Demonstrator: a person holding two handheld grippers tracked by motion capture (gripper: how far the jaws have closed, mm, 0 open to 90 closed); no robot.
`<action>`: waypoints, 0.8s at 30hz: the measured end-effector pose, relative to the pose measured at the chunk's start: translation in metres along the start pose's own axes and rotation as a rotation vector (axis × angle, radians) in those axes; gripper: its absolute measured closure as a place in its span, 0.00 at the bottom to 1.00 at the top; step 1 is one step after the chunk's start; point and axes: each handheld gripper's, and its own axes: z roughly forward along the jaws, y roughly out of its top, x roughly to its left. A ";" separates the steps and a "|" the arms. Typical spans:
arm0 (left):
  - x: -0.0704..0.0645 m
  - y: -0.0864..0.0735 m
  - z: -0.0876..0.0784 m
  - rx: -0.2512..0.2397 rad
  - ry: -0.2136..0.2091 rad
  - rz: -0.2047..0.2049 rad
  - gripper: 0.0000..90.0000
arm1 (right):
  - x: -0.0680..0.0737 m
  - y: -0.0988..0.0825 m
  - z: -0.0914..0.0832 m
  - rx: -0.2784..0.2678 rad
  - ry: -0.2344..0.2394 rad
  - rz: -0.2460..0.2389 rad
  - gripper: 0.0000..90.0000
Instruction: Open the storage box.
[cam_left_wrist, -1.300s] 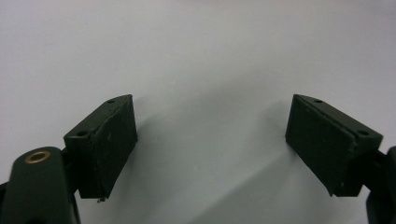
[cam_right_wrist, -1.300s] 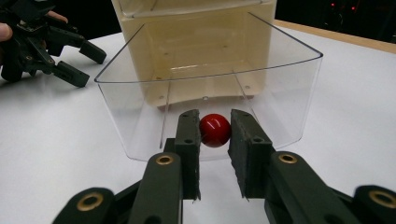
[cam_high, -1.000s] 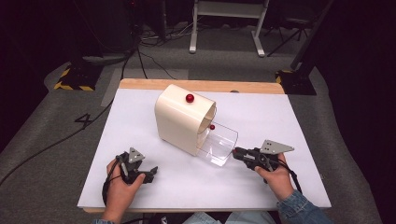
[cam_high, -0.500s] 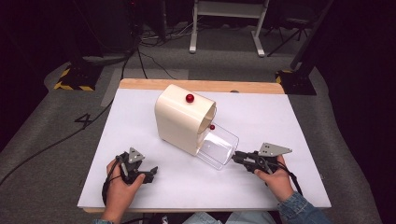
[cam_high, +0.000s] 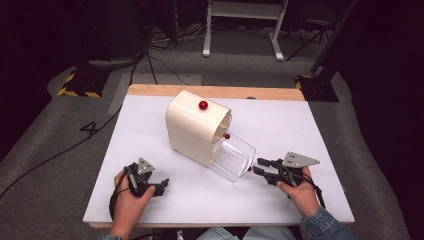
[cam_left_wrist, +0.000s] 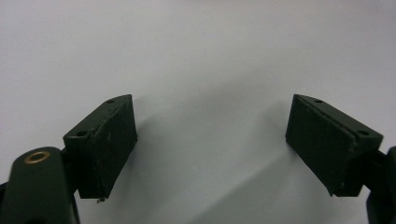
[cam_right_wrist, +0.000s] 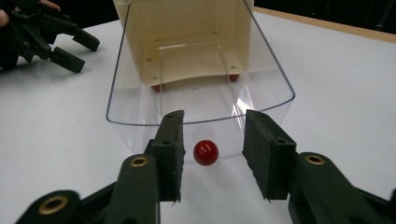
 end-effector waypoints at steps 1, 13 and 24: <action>0.000 0.000 0.000 -0.002 0.000 0.000 0.18 | 0.001 0.005 -0.003 -0.001 -0.006 0.000 0.62; 0.000 0.000 0.000 0.001 -0.001 0.001 0.18 | 0.005 0.048 -0.005 -0.026 0.012 -0.041 0.60; 0.000 0.000 0.000 -0.001 -0.001 0.000 0.18 | 0.011 0.076 0.013 -0.023 0.040 -0.069 0.60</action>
